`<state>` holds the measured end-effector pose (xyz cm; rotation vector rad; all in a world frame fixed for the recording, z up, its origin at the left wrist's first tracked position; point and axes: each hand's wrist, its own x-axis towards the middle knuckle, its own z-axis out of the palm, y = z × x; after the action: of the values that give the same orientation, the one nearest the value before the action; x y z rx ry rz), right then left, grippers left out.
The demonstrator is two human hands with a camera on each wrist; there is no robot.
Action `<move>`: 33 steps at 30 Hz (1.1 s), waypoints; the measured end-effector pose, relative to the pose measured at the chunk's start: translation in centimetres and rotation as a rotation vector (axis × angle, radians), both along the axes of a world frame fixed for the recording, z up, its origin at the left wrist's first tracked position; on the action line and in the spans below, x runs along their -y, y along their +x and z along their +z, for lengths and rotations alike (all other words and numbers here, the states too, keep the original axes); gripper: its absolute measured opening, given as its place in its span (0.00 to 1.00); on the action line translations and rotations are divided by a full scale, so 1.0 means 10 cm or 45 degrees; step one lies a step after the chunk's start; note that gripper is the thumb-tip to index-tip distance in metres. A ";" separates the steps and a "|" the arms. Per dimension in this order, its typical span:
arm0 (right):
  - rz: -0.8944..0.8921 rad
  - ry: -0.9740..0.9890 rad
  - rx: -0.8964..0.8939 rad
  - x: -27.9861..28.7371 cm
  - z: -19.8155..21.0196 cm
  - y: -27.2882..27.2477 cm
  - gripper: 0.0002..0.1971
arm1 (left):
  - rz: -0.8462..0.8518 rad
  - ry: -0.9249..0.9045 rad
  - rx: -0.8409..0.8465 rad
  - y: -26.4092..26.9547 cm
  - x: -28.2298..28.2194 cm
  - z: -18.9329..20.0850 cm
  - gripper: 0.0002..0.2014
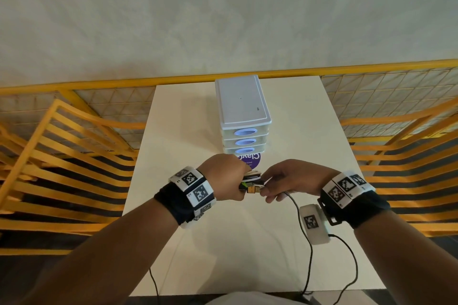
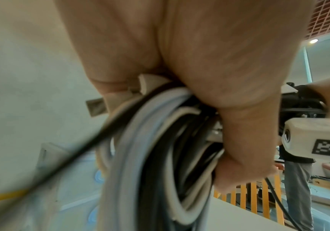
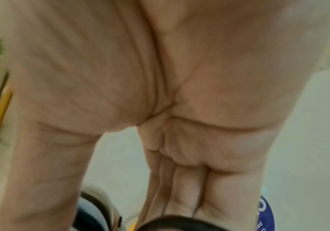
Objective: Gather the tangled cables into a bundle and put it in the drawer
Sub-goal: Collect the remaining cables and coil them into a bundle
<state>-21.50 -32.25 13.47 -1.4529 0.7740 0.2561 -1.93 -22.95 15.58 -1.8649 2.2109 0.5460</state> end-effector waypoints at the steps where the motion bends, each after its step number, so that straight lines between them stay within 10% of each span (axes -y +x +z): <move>1: -0.010 -0.010 -0.028 -0.01 0.03 -0.01 0.20 | 0.004 0.002 -0.011 0.00 0.00 0.00 0.12; 14: 0.065 -0.583 -0.027 -0.20 0.09 0.25 0.10 | 0.106 -0.028 -0.182 0.05 0.03 0.10 0.21; 18: -0.049 -0.423 0.046 -0.22 0.05 0.25 0.06 | 0.107 -0.029 -0.225 0.04 -0.02 0.06 0.16; 24: 0.087 -0.290 -0.027 -0.18 0.07 0.26 0.07 | 0.051 -0.018 -0.135 -0.07 -0.02 -0.13 0.49; 33: -0.032 -0.219 0.019 -0.19 0.02 0.18 0.02 | 0.258 0.040 -0.460 0.00 0.00 -0.27 0.46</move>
<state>-19.73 -30.35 13.70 -1.6043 0.8172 0.1622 -1.94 -22.90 12.86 -2.1281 2.2102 1.0210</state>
